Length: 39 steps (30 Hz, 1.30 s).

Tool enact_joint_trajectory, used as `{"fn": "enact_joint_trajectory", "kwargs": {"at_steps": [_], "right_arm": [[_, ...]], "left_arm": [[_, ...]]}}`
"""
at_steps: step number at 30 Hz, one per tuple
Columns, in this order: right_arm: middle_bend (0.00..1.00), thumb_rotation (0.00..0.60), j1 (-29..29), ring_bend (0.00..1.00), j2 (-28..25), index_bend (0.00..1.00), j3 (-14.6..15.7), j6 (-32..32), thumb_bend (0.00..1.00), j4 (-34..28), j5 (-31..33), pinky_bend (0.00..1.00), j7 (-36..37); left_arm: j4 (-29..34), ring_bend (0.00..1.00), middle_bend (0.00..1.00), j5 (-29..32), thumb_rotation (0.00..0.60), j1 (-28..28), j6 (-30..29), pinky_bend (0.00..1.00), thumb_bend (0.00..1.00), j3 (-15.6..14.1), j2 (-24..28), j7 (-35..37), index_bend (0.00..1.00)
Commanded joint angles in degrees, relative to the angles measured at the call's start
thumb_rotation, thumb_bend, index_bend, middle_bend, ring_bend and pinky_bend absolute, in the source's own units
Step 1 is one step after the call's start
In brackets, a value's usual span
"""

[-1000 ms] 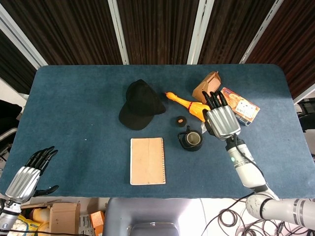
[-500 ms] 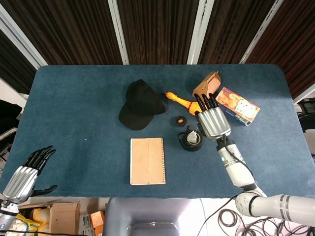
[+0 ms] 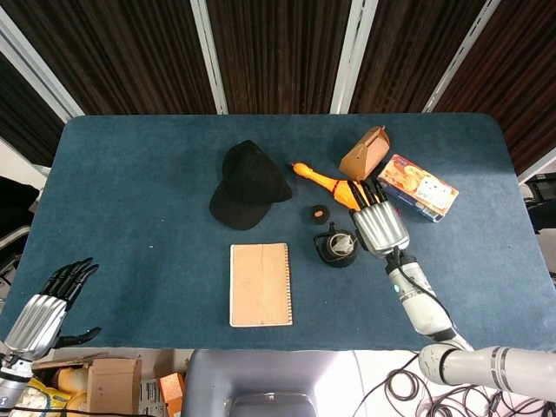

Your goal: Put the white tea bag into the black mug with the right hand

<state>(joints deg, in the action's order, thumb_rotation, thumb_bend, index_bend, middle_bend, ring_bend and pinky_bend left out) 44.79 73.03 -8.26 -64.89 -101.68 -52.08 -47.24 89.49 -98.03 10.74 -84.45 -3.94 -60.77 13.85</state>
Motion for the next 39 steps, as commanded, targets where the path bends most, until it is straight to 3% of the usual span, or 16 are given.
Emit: {"fn": "enact_joint_trajectory", "kwargs": {"at_steps": [1, 17, 22, 25, 28, 34, 39], "right_arm": [[0.02, 0.6, -0.9, 0.0, 0.8, 0.64, 1.8, 0.7, 0.44, 1.6, -1.8, 0.0, 1.3], [0.02, 0.6, -8.2, 0.0, 0.6, 0.62, 11.7, -0.7, 0.44, 6.1, -17.6, 0.0, 7.9], [0.02, 0.6, -9.8, 0.0, 1.3, 0.49, 13.2, -0.8, 0.44, 7.3, -19.6, 0.0, 7.0], [0.0, 0.6, -10.4, 0.0, 1.5, 0.37, 13.4, -0.4, 0.44, 7.6, -19.7, 0.0, 6.1], [0.0, 0.6, -10.7, 0.0, 1.4, 0.31, 13.0, -0.1, 0.44, 7.3, -18.9, 0.0, 5.3], [0.0, 0.6, -10.3, 0.0, 0.6, 0.29, 9.9, 0.4, 0.44, 6.3, -17.1, 0.0, 6.3], [0.0, 0.6, -7.8, 0.0, 1.3, 0.31, 6.5, 4.3, 0.44, 6.9, -12.0, 0.0, 5.6]], "left_arm": [[0.0, 0.0, 0.0, 0.0, 0.6, 0.0, -0.1, 0.09, 0.03, 0.0, 0.0, 0.1, 0.0], [0.5, 0.0, 0.0, 0.1, 0.6, 0.2, 0.8, 0.09, 0.03, 0.0, -0.3, -1.5, 0.0], [0.6, 0.0, 0.0, 0.1, 0.6, 0.2, 0.8, 0.09, 0.03, -0.1, -0.5, -1.9, 0.0], [0.6, 0.0, 0.0, 0.1, 0.6, 0.2, 0.8, 0.09, 0.03, -0.1, -0.5, -1.9, 0.0], [0.6, 0.0, 0.0, 0.1, 0.6, 0.1, 0.6, 0.09, 0.03, -0.1, -0.4, -1.8, 0.0], [0.5, 0.0, 0.0, -0.2, 0.6, 0.1, 0.4, 0.09, 0.03, -0.1, -0.4, -1.5, 0.0], [0.4, 0.0, 0.0, -0.3, 0.6, 0.1, 0.4, 0.09, 0.03, -0.1, -0.3, -1.4, 0.0]]}}
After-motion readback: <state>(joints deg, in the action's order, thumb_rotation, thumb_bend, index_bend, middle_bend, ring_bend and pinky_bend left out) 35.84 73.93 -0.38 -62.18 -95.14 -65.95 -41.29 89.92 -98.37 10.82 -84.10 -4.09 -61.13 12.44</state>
